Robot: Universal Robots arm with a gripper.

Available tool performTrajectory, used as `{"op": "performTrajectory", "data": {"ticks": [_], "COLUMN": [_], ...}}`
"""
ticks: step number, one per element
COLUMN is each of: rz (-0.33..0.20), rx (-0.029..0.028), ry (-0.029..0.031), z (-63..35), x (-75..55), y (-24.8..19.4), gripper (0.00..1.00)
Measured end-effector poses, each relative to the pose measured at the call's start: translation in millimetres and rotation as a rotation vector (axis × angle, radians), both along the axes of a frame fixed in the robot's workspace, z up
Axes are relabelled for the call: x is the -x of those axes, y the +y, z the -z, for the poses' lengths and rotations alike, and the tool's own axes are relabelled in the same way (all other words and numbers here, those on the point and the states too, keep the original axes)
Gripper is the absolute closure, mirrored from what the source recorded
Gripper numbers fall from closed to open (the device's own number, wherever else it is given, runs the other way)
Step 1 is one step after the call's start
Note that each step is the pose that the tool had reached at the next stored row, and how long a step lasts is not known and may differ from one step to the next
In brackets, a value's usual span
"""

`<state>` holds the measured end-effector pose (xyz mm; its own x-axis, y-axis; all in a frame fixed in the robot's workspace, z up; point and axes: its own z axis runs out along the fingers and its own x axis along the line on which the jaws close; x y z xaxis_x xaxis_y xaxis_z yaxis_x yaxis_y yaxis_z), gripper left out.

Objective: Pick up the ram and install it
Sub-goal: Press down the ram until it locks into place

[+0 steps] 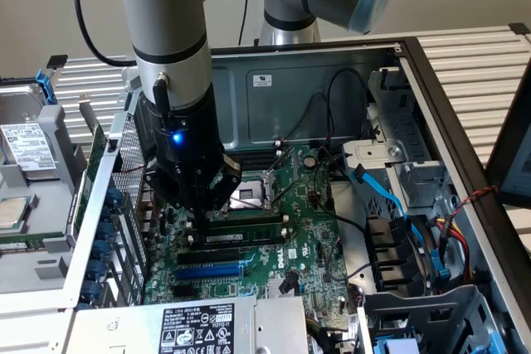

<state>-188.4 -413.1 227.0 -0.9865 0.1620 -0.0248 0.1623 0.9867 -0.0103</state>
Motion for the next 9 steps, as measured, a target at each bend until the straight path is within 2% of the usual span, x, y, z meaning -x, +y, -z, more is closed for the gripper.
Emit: {"op": "performTrajectory", "data": {"ticks": [4,5,9], "rz": [0.002,0.002,0.003], "rx": [-0.0021,-0.0033,-0.0021], "ry": [-0.0005,-0.0017,-0.0006], "z": [-0.1,-2.8,-19.0], "x": [0.1,0.0,-5.0], "y": [0.1,0.3,0.1], "gripper": [0.90,0.90,0.90]}}
